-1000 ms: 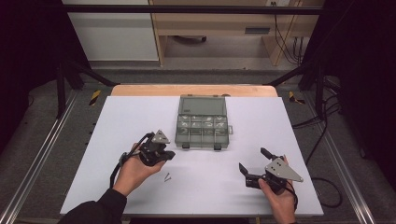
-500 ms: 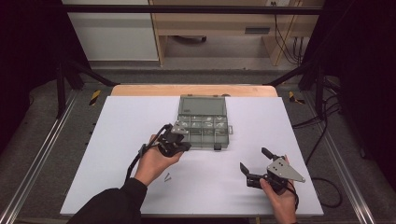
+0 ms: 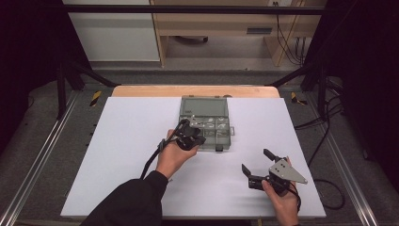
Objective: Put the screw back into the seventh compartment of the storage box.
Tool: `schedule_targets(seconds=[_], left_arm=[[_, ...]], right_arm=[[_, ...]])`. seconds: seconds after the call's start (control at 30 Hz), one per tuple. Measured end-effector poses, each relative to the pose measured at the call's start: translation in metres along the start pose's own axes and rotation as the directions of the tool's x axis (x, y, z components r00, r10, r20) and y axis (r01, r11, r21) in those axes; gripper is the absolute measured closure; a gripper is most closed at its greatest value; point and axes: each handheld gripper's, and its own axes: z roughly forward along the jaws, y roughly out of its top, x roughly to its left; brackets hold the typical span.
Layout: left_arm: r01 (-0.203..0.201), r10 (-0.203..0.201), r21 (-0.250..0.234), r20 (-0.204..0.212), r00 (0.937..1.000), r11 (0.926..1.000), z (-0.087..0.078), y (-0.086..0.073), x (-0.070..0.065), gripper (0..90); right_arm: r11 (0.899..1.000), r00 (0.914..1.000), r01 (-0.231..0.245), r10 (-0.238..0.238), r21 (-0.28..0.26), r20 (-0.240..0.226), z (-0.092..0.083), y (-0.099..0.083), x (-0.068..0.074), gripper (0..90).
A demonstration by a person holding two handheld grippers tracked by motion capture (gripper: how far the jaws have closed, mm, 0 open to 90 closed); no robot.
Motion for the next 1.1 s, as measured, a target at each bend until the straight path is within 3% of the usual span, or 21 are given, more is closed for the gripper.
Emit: schedule_targets(seconds=[0.43, 0.67, 0.93, 1.1], left_arm=[[0.017, -0.018, -0.014, -0.015, 0.9997, 0.9998, 0.024, 0.009, -0.001, 87.8], [0.020, -0.021, -0.029, -0.023, 0.9995, 0.9994, 0.032, 0.012, -0.003, 87.7], [0.013, -0.013, -0.008, -0.024, 0.9996, 0.9999, 0.037, 0.017, -0.003, 87.7], [0.020, -0.021, -0.034, -0.023, 0.9995, 0.9992, 0.039, 0.016, -0.003, 86.3]], right_arm=[[1.000, 1.0000, 0.000, 0.000, -0.004, -0.007, 0.000, 0.000, 0.000, 4.1], [1.000, 1.0000, -0.003, 0.003, -0.001, -0.007, 0.000, 0.000, 0.000, 4.1], [1.000, 0.9999, -0.007, 0.007, -0.001, -0.010, 0.000, 0.000, 0.000, 4.1], [1.000, 0.9999, -0.007, 0.007, 0.000, -0.011, 0.000, 0.000, 0.000, 4.1]])
